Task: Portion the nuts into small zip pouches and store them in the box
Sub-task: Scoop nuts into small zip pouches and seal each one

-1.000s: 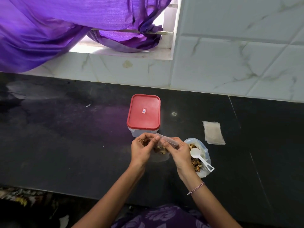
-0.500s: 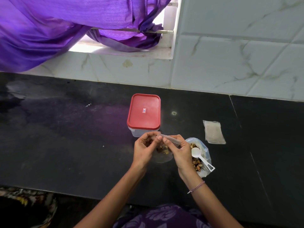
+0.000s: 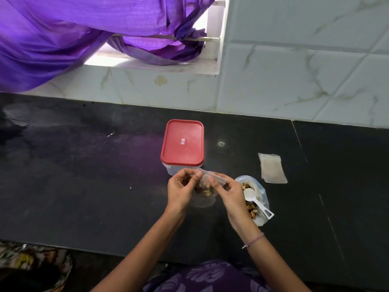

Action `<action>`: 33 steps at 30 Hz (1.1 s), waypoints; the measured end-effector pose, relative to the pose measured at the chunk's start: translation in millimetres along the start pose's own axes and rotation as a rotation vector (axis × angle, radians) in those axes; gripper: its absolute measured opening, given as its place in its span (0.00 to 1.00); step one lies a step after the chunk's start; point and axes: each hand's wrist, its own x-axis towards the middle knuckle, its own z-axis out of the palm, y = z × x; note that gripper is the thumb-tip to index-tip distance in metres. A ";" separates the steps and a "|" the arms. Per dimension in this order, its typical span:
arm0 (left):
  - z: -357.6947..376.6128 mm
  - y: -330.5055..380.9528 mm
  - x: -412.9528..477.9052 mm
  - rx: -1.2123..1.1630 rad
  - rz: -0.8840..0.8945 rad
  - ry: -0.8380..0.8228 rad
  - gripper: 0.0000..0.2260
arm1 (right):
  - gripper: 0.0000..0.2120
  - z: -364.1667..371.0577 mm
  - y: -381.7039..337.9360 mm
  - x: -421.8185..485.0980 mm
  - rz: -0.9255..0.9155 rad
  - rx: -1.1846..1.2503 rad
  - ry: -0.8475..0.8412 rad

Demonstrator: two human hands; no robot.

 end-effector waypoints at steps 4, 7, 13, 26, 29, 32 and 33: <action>0.0 -0.8 -1.5 -0.055 -0.022 -0.019 0.02 | 0.10 -0.9 -0.5 0.2 -0.011 -0.034 0.022; 1.3 -4.0 -3.0 -0.076 -0.051 -0.024 0.04 | 0.08 -0.5 -0.5 1.9 -0.043 -0.063 0.062; 1.4 -5.9 -1.1 -0.019 -0.121 -0.068 0.05 | 0.07 -1.3 0.1 2.9 -0.073 -0.122 0.072; 0.2 -6.6 0.1 -0.021 -0.111 -0.009 0.05 | 0.05 -0.5 -1.1 0.7 0.002 -0.031 0.140; 1.3 -6.4 -3.2 -0.071 -0.096 -0.004 0.07 | 0.04 0.7 -0.7 3.5 -0.019 -0.060 0.171; 1.3 -5.7 -5.3 -0.084 -0.082 -0.007 0.06 | 0.05 1.1 -1.6 5.1 -0.019 -0.049 0.171; 1.2 -6.0 -5.5 -0.085 -0.079 0.018 0.05 | 0.06 1.7 -1.6 5.2 -0.011 -0.042 0.157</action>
